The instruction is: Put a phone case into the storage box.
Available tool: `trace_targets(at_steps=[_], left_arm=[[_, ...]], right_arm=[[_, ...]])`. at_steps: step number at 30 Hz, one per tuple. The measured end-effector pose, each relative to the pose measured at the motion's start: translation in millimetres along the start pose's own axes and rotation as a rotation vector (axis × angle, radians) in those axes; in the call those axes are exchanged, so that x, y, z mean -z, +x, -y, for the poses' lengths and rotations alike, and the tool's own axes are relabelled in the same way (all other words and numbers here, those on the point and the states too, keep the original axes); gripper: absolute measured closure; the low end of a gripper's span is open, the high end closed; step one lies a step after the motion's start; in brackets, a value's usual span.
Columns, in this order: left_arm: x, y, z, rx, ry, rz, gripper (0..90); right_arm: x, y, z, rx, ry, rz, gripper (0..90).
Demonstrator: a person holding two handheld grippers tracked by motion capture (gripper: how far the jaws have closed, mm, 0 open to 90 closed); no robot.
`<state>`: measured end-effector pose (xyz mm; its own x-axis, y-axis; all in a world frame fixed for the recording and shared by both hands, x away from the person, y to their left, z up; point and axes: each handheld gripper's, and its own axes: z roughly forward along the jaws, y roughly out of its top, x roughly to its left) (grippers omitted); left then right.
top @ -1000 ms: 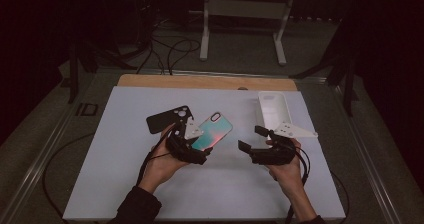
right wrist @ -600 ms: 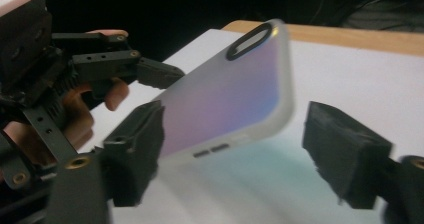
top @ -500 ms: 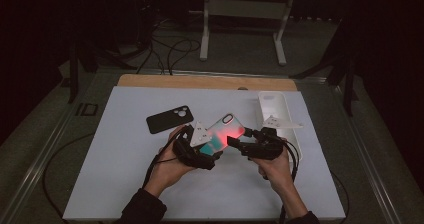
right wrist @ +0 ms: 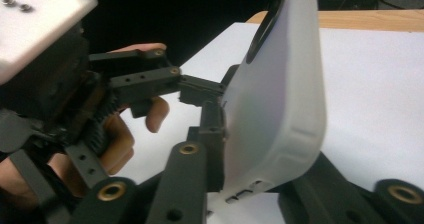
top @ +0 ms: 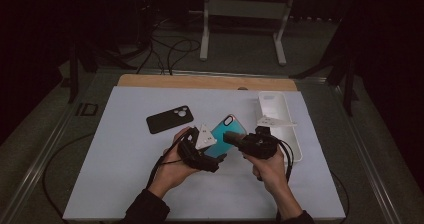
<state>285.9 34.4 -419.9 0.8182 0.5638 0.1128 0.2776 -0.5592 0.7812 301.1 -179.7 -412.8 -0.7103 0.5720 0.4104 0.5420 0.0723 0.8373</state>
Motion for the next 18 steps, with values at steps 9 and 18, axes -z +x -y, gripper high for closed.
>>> trace_targets(at_steps=[9,18], left_arm=[[-0.4,1.7,2.3,-0.007,0.012,0.005,16.9],[5.5,9.8,7.1,0.037,-0.005,0.034,14.7]], right_arm=[[-4.8,7.3,0.3,0.016,0.000,-0.006,86.0],[0.6,7.0,-1.5,0.045,-0.016,0.008,86.4]])
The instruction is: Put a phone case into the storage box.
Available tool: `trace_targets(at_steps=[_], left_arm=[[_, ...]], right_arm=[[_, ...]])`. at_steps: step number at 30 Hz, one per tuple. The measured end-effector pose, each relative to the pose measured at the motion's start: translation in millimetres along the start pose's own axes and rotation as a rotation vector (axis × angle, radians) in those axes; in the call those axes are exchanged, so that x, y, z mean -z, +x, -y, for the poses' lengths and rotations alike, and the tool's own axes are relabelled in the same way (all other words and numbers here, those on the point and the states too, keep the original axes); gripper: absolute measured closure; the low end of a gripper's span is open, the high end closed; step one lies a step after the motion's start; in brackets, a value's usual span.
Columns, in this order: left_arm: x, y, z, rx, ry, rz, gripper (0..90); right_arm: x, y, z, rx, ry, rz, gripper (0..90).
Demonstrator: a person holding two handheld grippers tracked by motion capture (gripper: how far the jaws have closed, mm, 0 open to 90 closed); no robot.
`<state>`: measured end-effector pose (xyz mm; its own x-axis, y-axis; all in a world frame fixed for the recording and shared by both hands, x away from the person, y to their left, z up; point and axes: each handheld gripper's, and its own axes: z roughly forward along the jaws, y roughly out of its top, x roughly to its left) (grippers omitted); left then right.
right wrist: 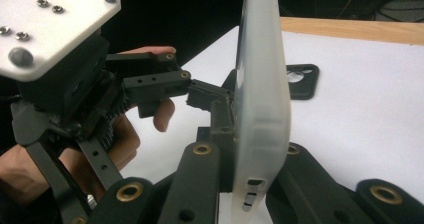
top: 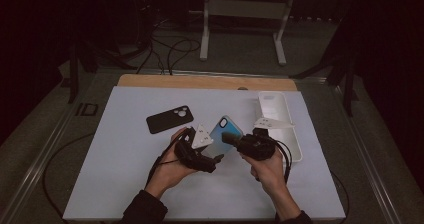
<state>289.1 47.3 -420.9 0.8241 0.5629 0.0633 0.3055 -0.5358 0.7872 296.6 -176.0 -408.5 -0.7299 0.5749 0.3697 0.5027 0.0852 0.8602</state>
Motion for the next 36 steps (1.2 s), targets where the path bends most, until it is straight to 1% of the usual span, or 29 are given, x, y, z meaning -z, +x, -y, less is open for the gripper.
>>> trace_targets(at_steps=[2,4,5,6,9,10,12,13,14,15,16,17,18,20,22,24,26,27,28,30,33,36], left_arm=[[1.0,2.5,0.7,0.012,0.002,0.025,9.3],[1.3,3.3,1.3,0.013,0.002,0.031,6.7],[2.0,4.7,2.7,0.023,0.000,0.060,6.7],[2.1,5.4,3.3,0.028,0.000,0.071,5.4],[1.6,6.8,4.5,0.045,0.008,0.103,4.1],[1.1,7.2,4.7,0.053,0.013,0.109,3.6],[0.7,7.3,5.3,0.056,0.013,0.137,3.0],[0.7,7.3,5.3,0.056,0.013,0.137,3.3],[0.7,7.0,5.6,0.057,0.009,0.147,3.3],[0.7,6.9,5.8,0.058,0.005,0.155,5.6],[0.7,6.9,5.8,0.058,0.005,0.155,6.4],[1.6,7.8,6.3,0.064,-0.007,0.179,6.4],[2.0,8.5,6.5,0.069,-0.011,0.190,10.8],[3.4,9.9,7.1,0.077,-0.020,0.217,13.8],[4.3,9.9,7.7,0.077,-0.029,0.243,15.9],[5.3,9.7,8.1,0.075,-0.035,0.260,19.3],[6.3,10.2,8.3,0.072,-0.044,0.280,23.8],[6.5,11.0,8.3,0.072,-0.047,0.296,27.2],[6.7,11.5,8.3,0.072,-0.047,0.304,30.1],[7.2,12.2,9.0,0.069,-0.047,0.316,33.6],[9.3,13.1,11.4,0.060,-0.059,0.330,43.6],[11.3,13.1,13.5,0.048,-0.079,0.348,51.9]], right_arm=[[2.8,-1.0,0.0,0.003,-0.001,-0.002,86.5],[3.8,-1.5,0.0,0.006,0.000,-0.006,86.4],[4.7,-2.2,0.0,0.005,-0.002,-0.017,86.4],[6.9,-3.4,0.0,0.001,-0.003,-0.043,86.4],[9.4,-3.4,-0.1,0.006,-0.006,-0.079,86.3],[10.2,-2.9,-0.3,0.016,-0.005,-0.086,86.3],[11.4,-1.2,-0.9,0.039,-0.003,-0.101,86.3],[11.4,-1.2,-0.9,0.039,-0.003,-0.101,86.3],[11.8,-0.2,-1.3,0.045,-0.004,-0.110,86.3],[11.9,1.0,-2.0,0.057,-0.004,-0.124,86.3],[11.9,1.0,-2.0,0.057,-0.004,-0.124,86.3],[11.8,1.8,-2.4,0.065,-0.003,-0.135,86.3],[11.3,4.5,-3.6,0.085,0.002,-0.166,86.3],[10.7,7.1,-4.3,0.106,0.006,-0.182,86.2],[10.4,8.5,-4.9,0.111,0.008,-0.193,86.2],[10.0,8.7,-5.2,0.111,0.006,-0.208,86.2],[9.6,9.2,-5.0,0.117,0.007,-0.211,86.3],[9.5,9.3,-4.9,0.118,0.008,-0.216,86.2],[9.2,9.5,-4.8,0.123,0.006,-0.217,86.3],[9.4,9.3,-4.8,0.129,0.009,-0.222,86.3],[11.9,7.6,-5.6,0.142,0.011,-0.209,85.4],[14.7,5.7,-6.4,0.147,0.017,-0.212,82.7]])
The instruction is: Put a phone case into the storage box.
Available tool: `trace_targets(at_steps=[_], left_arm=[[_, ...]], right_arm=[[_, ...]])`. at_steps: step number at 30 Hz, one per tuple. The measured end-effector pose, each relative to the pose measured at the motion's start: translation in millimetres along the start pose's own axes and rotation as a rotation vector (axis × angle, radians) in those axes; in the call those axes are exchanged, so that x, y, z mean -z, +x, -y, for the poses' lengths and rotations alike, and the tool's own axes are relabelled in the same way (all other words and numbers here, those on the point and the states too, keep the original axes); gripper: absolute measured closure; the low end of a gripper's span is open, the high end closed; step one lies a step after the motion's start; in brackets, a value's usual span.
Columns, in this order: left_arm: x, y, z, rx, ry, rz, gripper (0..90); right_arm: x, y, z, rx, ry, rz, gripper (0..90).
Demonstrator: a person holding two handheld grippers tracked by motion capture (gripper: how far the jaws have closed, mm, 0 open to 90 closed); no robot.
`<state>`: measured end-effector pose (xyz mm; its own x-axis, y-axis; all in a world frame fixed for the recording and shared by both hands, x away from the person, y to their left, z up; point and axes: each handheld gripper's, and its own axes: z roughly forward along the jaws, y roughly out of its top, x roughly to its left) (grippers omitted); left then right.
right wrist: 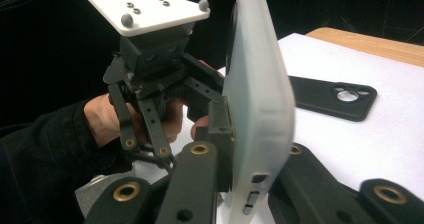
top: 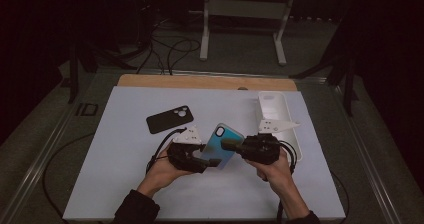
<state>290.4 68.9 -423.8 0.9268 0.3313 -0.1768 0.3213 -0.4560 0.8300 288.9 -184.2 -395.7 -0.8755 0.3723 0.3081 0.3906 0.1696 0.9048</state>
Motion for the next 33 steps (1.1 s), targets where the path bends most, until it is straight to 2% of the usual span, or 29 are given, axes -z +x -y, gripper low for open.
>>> trace_targets(at_steps=[5,7,8,9,10,11,13,15,18,21,25,31,33], left_arm=[[-0.1,-1.6,0.5,-0.011,-0.006,0.015,66.9],[-0.1,-1.6,0.5,-0.011,-0.006,0.015,69.9],[-1.6,-3.7,0.4,-0.024,-0.012,0.021,69.9],[-2.2,-4.5,0.3,-0.029,-0.014,0.026,77.4],[-2.9,-5.8,0.1,-0.036,-0.017,0.024,79.8],[-3.9,-7.4,-0.3,-0.044,-0.014,-0.001,80.4],[-4.3,-7.3,-0.7,-0.045,-0.010,-0.037,80.6],[-2.9,-5.9,-0.6,-0.037,-0.015,-0.071,80.8],[-0.4,-3.1,0.4,-0.024,-0.020,-0.103,80.9],[0.5,-1.8,2.1,-0.007,-0.022,-0.132,80.9],[-1.6,-0.6,3.9,0.003,-0.011,-0.166,80.8],[-4.8,-2.1,5.6,0.006,-0.012,-0.179,80.8],[-6.3,-3.0,5.9,0.007,-0.012,-0.188,80.8]], right_arm=[[2.6,-0.7,-1.4,0.020,0.003,0.035,66.8],[2.9,-0.6,-1.6,0.021,0.004,0.048,66.8],[2.9,-0.6,-1.6,0.021,0.004,0.048,62.1],[1.9,-0.1,-1.9,0.023,0.006,0.068,48.5],[1.1,0.0,-2.1,0.021,0.004,0.070,42.9],[0.1,0.0,-2.3,0.018,0.007,0.071,36.7],[-2.3,1.3,-2.8,0.016,0.031,0.138,28.0],[-2.7,2.0,-2.7,0.012,0.031,0.182,20.8],[-0.7,3.9,-3.3,0.010,0.026,0.235,17.2],[1.4,5.1,-4.4,-0.005,0.010,0.269,17.2],[0.8,7.6,-5.7,-0.025,-0.010,0.287,17.6],[-3.1,7.1,-7.7,-0.067,-0.028,0.320,17.6],[-4.5,6.9,-8.5,-0.088,-0.040,0.318,17.5]])
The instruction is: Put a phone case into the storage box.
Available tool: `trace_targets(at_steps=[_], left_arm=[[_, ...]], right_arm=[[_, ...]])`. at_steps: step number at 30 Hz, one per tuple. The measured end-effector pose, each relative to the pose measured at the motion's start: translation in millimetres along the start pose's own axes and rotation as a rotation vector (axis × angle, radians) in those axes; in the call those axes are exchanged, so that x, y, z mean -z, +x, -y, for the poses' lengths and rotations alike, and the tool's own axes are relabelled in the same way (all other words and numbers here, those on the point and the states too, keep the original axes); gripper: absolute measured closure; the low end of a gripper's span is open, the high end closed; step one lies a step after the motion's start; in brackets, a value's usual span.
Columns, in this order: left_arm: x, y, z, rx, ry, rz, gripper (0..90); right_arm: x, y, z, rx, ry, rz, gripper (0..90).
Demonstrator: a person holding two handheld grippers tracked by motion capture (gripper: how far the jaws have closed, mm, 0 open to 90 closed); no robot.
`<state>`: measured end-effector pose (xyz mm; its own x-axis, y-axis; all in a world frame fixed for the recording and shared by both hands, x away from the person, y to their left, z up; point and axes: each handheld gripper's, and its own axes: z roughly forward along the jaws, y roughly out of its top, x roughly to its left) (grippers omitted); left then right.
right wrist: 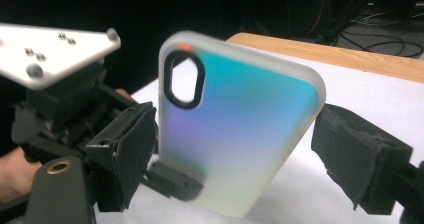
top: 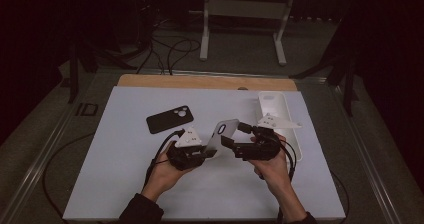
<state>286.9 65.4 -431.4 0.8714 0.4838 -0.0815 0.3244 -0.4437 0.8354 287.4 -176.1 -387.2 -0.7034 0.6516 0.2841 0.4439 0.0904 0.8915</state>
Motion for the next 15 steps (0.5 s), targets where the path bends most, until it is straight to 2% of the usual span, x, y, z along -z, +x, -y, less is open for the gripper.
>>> trace_targets(at_steps=[4,7,15], left_arm=[[-3.7,-4.6,0.7,-0.016,0.005,-0.046,80.8],[-7.4,-8.6,0.8,-0.020,0.016,-0.056,80.8],[-11.4,-12.8,0.6,-0.010,0.016,-0.027,80.8]], right_arm=[[-3.7,1.2,-1.7,-0.033,-0.019,0.003,17.8],[-6.8,2.6,-2.8,-0.062,-0.038,0.003,17.3],[-12.8,5.4,-2.2,-0.077,-0.065,0.034,15.2]])
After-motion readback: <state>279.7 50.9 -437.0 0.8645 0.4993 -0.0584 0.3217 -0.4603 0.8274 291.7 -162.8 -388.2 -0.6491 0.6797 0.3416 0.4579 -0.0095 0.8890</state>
